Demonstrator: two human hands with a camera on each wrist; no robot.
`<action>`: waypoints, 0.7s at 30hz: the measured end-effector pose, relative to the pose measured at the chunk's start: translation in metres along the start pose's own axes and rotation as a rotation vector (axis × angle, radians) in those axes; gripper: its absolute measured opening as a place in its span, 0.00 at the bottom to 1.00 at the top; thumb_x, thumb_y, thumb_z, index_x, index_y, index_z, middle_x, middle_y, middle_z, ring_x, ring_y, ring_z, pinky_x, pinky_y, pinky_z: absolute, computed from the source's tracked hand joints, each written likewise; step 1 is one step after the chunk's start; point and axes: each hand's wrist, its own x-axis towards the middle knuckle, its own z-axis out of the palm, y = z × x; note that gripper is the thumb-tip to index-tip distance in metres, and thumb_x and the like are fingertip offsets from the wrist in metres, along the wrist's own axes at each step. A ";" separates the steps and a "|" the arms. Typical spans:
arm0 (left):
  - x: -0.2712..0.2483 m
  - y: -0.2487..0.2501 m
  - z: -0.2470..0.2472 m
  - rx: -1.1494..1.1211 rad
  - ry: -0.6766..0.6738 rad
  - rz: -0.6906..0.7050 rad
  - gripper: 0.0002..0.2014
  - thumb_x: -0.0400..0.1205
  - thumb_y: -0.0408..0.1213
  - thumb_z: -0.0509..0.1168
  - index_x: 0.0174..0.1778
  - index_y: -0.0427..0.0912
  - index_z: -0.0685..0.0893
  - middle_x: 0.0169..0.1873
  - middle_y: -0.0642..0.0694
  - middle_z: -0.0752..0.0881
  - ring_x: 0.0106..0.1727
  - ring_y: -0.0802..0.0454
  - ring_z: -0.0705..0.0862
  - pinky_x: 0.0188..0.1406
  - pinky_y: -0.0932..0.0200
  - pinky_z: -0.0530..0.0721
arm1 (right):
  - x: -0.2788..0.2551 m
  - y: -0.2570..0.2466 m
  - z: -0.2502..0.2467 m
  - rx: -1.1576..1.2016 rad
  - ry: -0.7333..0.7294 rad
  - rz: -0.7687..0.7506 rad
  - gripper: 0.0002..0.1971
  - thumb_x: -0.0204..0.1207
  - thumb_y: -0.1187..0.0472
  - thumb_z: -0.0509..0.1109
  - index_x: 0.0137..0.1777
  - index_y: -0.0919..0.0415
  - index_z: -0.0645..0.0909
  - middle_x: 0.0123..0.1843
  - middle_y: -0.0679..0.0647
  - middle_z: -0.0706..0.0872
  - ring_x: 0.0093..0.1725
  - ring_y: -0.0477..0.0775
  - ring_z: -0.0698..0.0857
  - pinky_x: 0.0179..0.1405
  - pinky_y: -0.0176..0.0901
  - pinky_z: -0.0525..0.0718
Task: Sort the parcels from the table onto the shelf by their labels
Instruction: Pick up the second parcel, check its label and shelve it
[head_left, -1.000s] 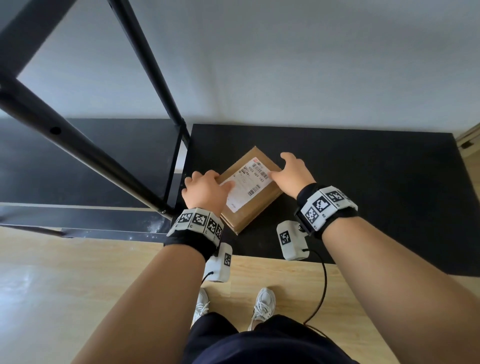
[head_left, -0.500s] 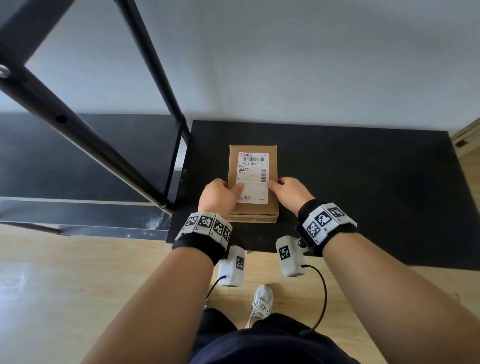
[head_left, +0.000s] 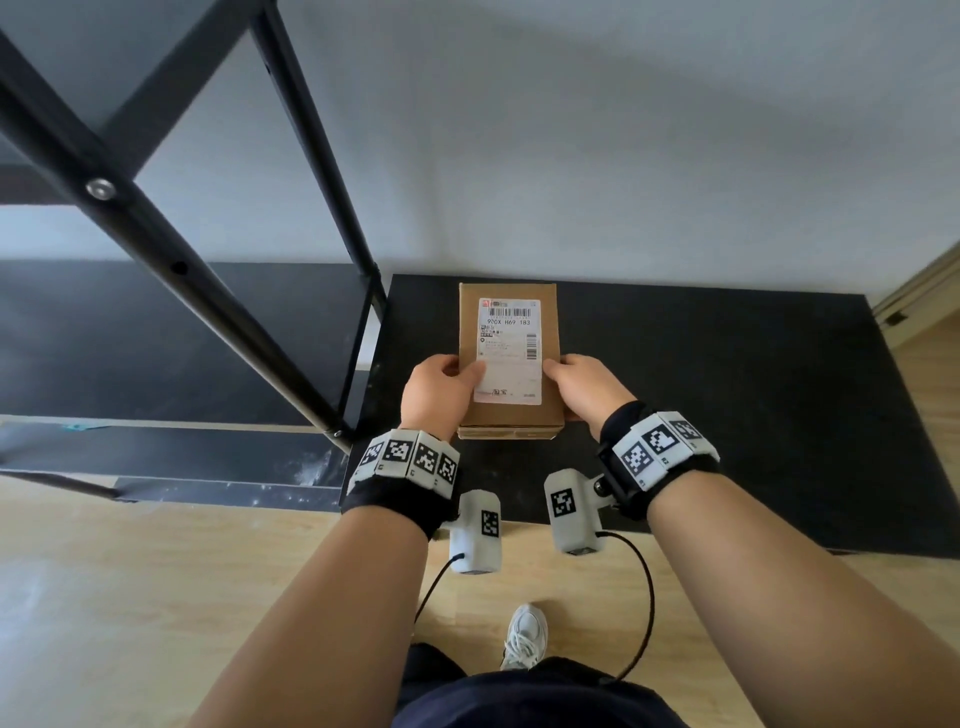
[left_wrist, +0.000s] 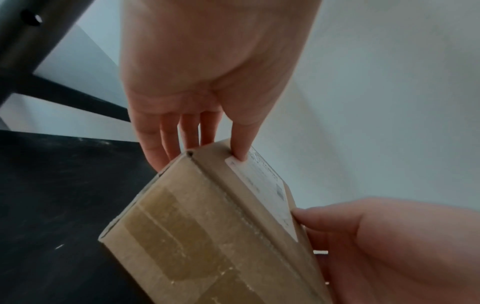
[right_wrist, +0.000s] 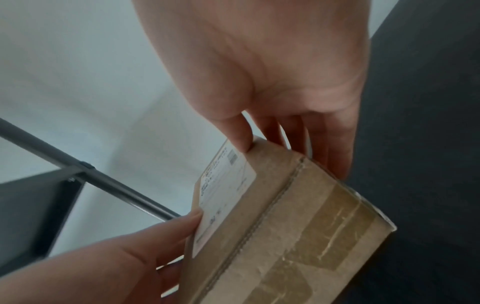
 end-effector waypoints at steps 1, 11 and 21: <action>-0.002 0.008 -0.005 -0.037 0.020 0.027 0.24 0.83 0.48 0.68 0.73 0.40 0.81 0.63 0.46 0.88 0.60 0.47 0.87 0.61 0.47 0.87 | -0.004 -0.007 -0.004 0.040 0.012 -0.020 0.13 0.86 0.54 0.58 0.57 0.59 0.82 0.61 0.59 0.89 0.59 0.61 0.88 0.64 0.62 0.85; -0.018 0.077 -0.062 -0.358 0.010 0.222 0.18 0.83 0.48 0.68 0.67 0.46 0.86 0.57 0.48 0.91 0.60 0.50 0.89 0.64 0.47 0.86 | -0.050 -0.081 -0.037 0.219 0.093 -0.243 0.13 0.88 0.51 0.57 0.63 0.54 0.79 0.62 0.55 0.88 0.61 0.55 0.87 0.66 0.57 0.85; -0.048 0.137 -0.094 -0.320 0.070 0.493 0.20 0.85 0.46 0.65 0.73 0.47 0.83 0.64 0.51 0.88 0.65 0.53 0.85 0.66 0.53 0.84 | -0.080 -0.122 -0.060 0.276 0.220 -0.550 0.18 0.84 0.56 0.66 0.72 0.54 0.78 0.69 0.51 0.87 0.67 0.53 0.85 0.67 0.50 0.85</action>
